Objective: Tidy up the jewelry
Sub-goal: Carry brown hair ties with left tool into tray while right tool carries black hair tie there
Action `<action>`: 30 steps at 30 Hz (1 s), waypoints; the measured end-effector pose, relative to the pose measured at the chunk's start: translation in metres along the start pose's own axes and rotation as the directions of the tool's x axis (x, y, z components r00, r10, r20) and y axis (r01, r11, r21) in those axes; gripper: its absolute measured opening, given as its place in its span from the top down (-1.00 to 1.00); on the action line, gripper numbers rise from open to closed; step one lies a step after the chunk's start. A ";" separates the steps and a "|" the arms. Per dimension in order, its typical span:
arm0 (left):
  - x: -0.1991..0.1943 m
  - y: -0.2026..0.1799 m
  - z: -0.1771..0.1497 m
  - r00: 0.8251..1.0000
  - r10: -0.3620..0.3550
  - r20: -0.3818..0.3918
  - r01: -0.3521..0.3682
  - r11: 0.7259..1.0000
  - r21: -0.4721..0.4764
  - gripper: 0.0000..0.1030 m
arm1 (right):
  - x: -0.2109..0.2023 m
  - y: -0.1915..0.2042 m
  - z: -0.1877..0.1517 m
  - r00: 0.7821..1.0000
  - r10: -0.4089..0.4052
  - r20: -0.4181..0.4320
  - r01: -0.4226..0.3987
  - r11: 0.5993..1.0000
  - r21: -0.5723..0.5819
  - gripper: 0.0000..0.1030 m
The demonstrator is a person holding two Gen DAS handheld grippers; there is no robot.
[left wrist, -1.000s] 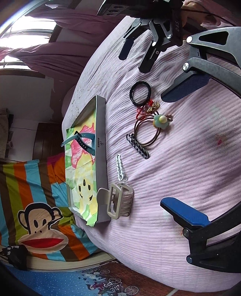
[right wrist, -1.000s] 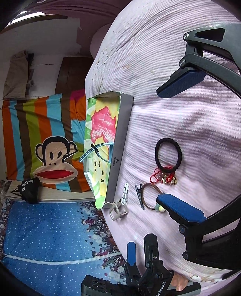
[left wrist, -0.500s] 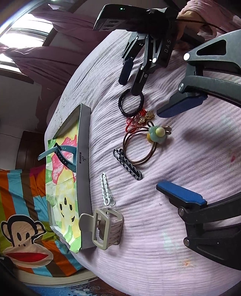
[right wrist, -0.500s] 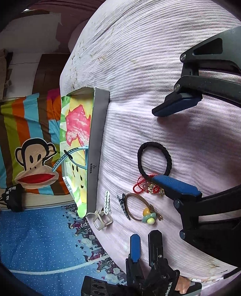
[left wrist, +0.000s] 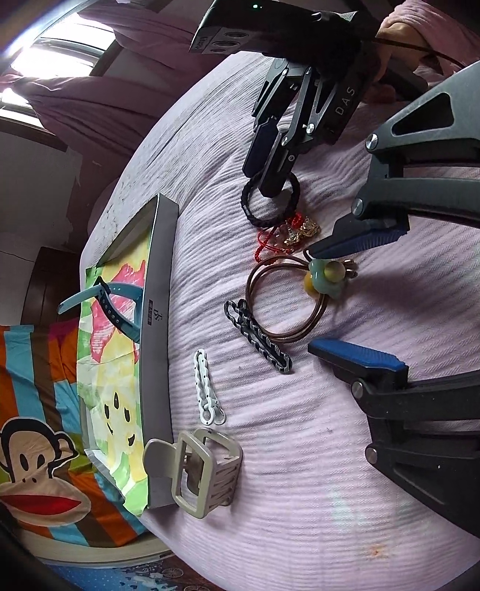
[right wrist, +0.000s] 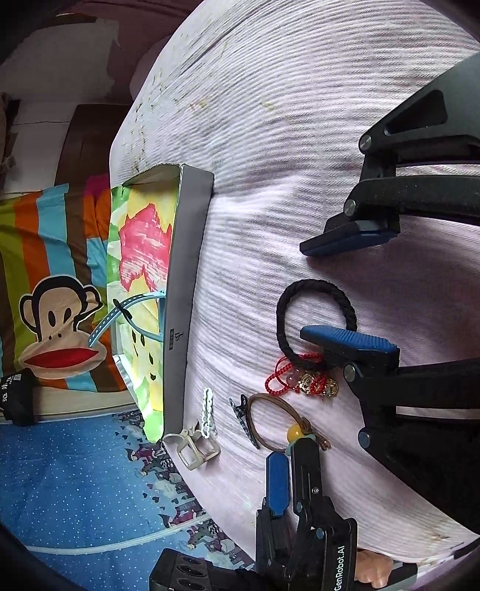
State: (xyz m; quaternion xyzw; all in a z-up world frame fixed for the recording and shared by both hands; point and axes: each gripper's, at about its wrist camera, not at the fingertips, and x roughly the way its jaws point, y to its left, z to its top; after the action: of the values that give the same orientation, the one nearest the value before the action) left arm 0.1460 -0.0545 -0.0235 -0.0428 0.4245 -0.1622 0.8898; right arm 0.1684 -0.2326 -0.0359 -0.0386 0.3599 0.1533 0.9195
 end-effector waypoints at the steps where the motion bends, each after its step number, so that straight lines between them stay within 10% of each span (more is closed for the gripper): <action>1: 0.001 -0.001 0.000 1.000 0.002 -0.004 -0.002 1.000 -0.003 0.29 | 0.000 0.000 0.000 1.000 -0.001 -0.001 0.001 1.000 0.002 0.37; 10: -0.002 -0.003 -0.002 1.000 -0.019 -0.013 0.019 1.000 -0.022 0.57 | 0.002 -0.001 0.000 1.000 0.001 -0.013 -0.001 1.000 0.012 0.88; 23: -0.057 -0.014 0.020 0.992 -0.007 0.128 -0.002 0.998 0.070 0.58 | -0.044 -0.001 0.017 0.989 0.033 0.144 -0.037 0.999 0.024 0.90; 30: -0.068 0.007 0.065 0.946 0.143 0.293 -0.142 0.990 -0.025 0.58 | -0.046 -0.014 0.061 0.969 -0.015 0.245 -0.012 0.994 0.108 0.90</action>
State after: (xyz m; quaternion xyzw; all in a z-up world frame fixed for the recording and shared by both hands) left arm 0.1580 -0.0296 0.0663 -0.0372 0.2899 -0.0887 0.9522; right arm 0.1805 -0.2467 0.0391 0.0304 0.2511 0.1365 0.9578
